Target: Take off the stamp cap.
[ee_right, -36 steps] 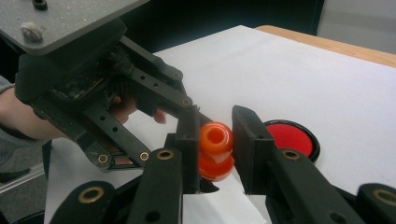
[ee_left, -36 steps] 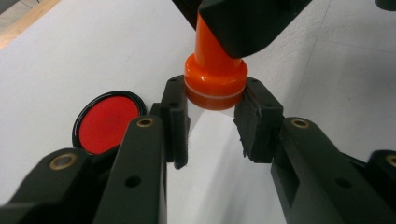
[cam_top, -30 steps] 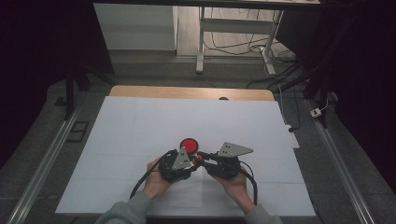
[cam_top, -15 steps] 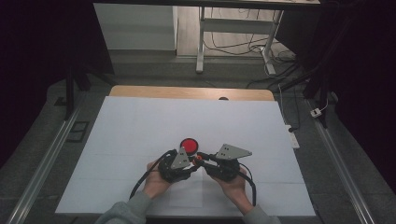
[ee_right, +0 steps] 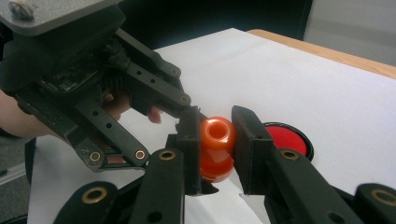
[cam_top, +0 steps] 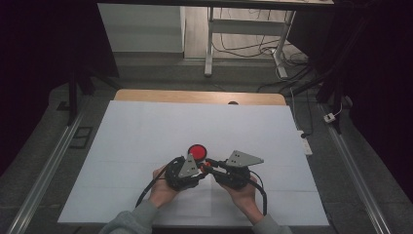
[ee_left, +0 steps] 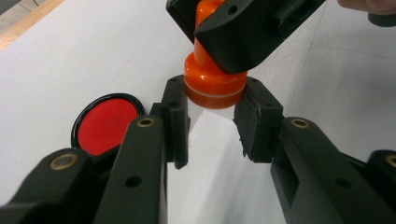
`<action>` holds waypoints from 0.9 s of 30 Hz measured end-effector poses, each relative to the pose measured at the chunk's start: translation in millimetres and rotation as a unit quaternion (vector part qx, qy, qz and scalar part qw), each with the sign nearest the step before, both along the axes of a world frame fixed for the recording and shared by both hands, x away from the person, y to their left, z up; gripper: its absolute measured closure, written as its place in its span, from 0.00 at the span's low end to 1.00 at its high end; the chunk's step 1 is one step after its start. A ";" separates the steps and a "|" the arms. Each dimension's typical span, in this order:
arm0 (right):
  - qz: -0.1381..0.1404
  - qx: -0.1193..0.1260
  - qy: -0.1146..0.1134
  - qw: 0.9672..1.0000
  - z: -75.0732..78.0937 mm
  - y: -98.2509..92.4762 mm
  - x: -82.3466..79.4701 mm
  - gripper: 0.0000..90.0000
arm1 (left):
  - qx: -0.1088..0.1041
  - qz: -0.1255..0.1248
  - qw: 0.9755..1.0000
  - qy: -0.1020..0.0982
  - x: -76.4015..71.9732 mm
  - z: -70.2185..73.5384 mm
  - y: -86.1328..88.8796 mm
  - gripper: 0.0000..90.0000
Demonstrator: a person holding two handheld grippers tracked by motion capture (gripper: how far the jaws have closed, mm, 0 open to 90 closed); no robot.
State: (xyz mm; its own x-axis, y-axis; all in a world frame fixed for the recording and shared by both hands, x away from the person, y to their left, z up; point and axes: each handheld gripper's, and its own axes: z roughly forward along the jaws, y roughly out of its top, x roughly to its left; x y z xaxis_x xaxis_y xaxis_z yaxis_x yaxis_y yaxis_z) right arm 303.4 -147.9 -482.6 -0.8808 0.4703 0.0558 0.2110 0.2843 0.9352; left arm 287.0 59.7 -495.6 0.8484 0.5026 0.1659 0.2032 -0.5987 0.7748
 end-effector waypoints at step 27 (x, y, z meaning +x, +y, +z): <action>-0.017 0.019 -0.020 0.999 11.1 -16.4 2.1 0.81 | -0.023 0.014 0.999 0.018 6.0 0.2 14.4 0.73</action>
